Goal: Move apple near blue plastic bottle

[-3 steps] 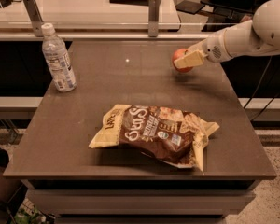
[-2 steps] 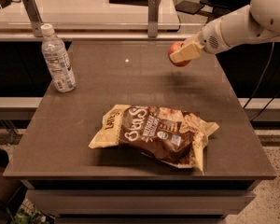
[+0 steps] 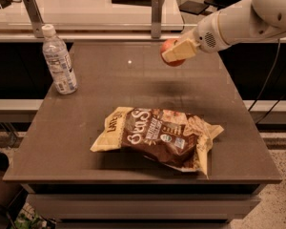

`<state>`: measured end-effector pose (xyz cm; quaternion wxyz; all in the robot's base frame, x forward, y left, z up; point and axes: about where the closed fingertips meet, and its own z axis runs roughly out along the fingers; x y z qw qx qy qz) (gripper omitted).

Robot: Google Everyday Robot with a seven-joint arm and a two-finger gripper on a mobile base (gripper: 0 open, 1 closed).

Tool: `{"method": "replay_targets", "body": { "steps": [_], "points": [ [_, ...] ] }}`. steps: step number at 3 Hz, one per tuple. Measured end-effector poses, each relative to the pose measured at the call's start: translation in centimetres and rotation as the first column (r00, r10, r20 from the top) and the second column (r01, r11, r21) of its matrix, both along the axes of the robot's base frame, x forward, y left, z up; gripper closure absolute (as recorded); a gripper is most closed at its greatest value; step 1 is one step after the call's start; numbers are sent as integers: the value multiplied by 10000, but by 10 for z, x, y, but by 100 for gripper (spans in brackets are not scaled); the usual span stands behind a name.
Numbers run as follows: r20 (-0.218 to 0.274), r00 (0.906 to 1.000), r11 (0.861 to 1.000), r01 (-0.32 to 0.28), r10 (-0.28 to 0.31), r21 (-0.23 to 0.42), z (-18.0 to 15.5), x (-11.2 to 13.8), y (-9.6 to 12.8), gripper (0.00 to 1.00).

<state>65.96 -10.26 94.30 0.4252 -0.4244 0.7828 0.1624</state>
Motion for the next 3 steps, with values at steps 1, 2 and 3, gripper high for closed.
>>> {"method": "replay_targets", "body": {
  "steps": [1,2,3],
  "points": [
    [-48,9991,9977,-407,410,540,-10,-14,31,100],
    [-206,9953,9897,-921,949,1092,-25,-24,68,100],
    [-410,9876,9812,-1455,1517,1270,-35,-40,105,100]
  ]
}}
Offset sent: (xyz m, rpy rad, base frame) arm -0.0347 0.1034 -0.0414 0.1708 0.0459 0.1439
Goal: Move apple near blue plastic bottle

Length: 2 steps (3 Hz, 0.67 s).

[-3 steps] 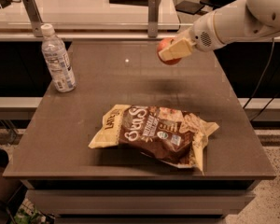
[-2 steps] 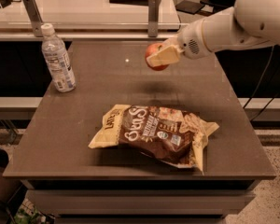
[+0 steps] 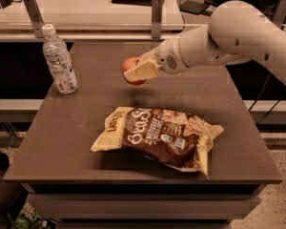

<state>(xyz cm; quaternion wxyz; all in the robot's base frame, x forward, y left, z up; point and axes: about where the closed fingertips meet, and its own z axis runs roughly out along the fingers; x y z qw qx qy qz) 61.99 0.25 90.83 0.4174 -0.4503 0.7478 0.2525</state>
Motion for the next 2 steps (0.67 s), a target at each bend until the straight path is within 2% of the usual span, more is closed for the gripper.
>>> {"method": "replay_targets", "body": {
  "steps": [2],
  "points": [
    [-70,9936,9935,-1124,1125,153,0,-28,66,100]
  ]
}}
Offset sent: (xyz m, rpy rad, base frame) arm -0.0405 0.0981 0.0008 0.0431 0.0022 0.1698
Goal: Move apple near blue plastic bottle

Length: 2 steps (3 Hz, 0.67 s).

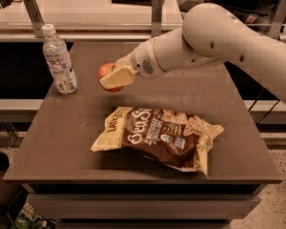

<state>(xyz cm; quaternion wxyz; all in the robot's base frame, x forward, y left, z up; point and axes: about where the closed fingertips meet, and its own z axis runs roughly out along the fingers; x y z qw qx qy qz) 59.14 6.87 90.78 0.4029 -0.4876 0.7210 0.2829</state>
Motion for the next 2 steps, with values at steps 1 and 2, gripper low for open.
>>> {"method": "replay_targets", "body": {
  "steps": [1,2],
  "points": [
    [45,9973,9972,-730,730,171,-3,-2,29,100],
    [164,9923,9924,-1226,1227,-38,-10,0,51,100]
  ]
}}
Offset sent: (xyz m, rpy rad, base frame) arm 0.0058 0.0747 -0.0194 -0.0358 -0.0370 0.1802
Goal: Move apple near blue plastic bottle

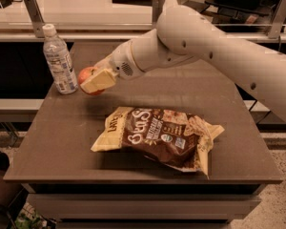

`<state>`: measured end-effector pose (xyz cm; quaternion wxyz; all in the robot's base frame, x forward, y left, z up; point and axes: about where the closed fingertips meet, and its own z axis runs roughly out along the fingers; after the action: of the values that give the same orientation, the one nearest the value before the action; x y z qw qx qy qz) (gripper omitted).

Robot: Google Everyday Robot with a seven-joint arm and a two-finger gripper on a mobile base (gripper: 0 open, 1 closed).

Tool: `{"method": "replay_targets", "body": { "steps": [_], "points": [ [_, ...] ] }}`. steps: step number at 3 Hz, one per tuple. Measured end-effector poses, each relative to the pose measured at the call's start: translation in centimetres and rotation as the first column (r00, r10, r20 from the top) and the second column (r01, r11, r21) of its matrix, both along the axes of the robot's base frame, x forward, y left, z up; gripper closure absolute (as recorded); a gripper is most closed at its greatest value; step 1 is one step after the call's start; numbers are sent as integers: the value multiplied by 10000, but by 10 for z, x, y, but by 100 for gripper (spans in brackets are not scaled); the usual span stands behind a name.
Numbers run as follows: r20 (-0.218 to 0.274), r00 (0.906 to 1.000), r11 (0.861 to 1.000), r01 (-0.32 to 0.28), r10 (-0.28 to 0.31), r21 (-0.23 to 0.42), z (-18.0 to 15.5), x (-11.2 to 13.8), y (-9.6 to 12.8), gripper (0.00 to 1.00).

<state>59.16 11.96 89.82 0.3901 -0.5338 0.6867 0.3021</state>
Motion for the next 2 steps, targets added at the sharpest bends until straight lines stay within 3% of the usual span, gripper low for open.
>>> {"method": "replay_targets", "body": {
  "steps": [2],
  "points": [
    [577,9983,9887,149,-63,-1495,-21,5,13,100]
  ]
}}
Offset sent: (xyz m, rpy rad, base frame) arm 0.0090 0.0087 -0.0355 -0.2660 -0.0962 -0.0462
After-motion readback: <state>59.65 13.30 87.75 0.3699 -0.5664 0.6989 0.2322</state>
